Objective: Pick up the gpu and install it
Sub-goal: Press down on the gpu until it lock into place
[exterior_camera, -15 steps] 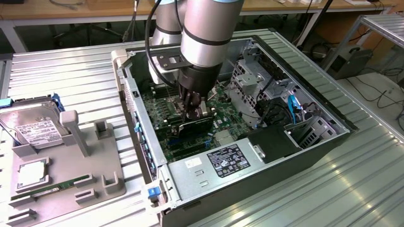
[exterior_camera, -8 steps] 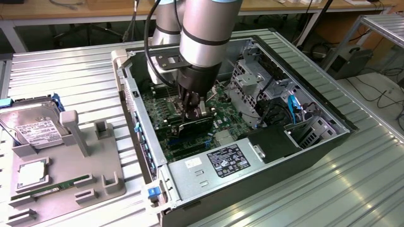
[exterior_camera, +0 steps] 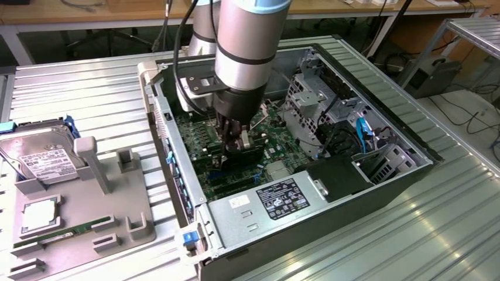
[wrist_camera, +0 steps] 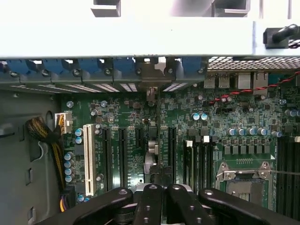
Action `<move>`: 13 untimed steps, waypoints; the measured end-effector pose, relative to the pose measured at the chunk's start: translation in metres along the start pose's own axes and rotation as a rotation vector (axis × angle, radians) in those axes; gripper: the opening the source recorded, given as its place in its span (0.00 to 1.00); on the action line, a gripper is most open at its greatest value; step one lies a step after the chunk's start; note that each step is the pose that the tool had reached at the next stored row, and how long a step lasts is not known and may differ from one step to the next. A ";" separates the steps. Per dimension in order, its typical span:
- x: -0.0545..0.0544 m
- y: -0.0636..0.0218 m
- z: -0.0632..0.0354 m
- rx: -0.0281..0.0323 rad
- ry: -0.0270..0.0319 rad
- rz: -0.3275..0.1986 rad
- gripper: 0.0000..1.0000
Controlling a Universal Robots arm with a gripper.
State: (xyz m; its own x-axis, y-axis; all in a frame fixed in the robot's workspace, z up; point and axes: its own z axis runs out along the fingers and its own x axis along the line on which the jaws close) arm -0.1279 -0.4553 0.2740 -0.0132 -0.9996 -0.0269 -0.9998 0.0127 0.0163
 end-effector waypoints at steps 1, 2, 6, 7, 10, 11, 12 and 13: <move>0.000 0.0004 0.0006 0.0001 0.0004 0.000 0.11; 0.000 0.0006 0.0009 0.0002 0.0006 0.000 0.11; 0.000 0.0021 0.0033 0.0010 0.0003 0.000 0.11; 0.000 0.0023 0.0037 0.0009 0.0009 0.000 0.11; 0.000 0.0027 0.0014 0.0008 0.0021 0.000 0.11; 0.000 0.0028 -0.0032 0.0002 0.0025 0.000 0.11; 0.000 0.0028 -0.0087 -0.0008 0.0029 0.000 0.11; 0.000 0.0026 -0.0146 -0.0015 0.0027 0.000 0.11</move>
State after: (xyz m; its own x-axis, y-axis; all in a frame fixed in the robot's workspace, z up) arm -0.1303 -0.4552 0.2886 -0.0133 -0.9996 -0.0242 -0.9998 0.0129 0.0178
